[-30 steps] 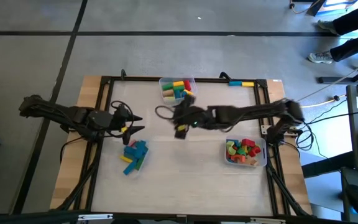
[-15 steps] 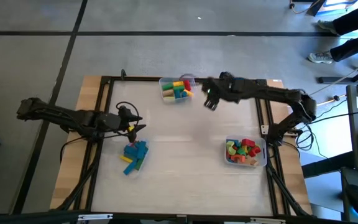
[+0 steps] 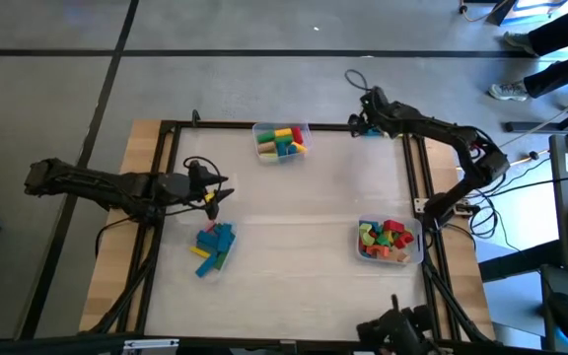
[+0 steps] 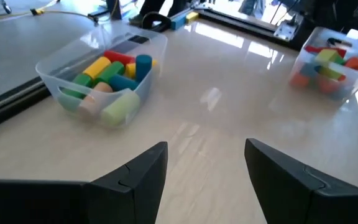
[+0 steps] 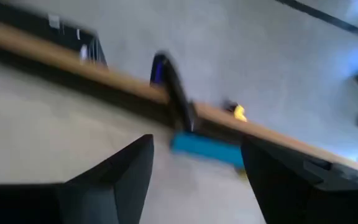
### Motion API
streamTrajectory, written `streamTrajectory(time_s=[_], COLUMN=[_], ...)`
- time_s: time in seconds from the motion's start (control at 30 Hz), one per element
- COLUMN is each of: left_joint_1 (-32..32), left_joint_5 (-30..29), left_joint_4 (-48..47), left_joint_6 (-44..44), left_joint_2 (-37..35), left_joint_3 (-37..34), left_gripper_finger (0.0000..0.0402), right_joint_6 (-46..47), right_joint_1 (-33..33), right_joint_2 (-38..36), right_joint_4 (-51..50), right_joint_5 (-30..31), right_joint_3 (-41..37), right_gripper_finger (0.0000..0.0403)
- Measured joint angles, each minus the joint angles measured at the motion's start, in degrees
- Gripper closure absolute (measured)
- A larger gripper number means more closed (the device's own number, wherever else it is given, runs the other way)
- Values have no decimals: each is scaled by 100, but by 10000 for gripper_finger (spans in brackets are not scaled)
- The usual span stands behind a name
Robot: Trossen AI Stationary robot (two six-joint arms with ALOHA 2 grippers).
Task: Sort blocks by size
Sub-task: Put the blue rectangular block into the bottom left transparent bin
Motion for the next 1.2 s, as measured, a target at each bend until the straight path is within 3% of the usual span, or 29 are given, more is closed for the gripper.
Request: streamTrajectory(time_s=[0.13, 0.33, 0.53, 0.77, 1.2], left_joint_1=[38, 37, 35, 22, -13], left_joint_5=[1, 2, 2, 4, 26], left_joint_4=[102, 223, 214, 206, 159], left_joint_6=[148, 173, 179, 173, 74], left_joint_2=[0, 0, 0, 0, 0], left_joint_3=[0, 4, 4, 4, 4], left_gripper_finger=[192, 192, 192, 192, 192], right_joint_6=[237, 342, 387, 235, -383], right_joint_1=[-350, -546, -553, -545, 379], right_joint_2=[145, 504, 888, 924, 932], right_joint_4=[901, 1753, 1744, 1194, 1019], right_joint_5=[-424, -161, -219, -869, -1212], right_joint_3=[-494, -889, -863, -870, -786], right_gripper_finger=[160, 160, 160, 160, 160])
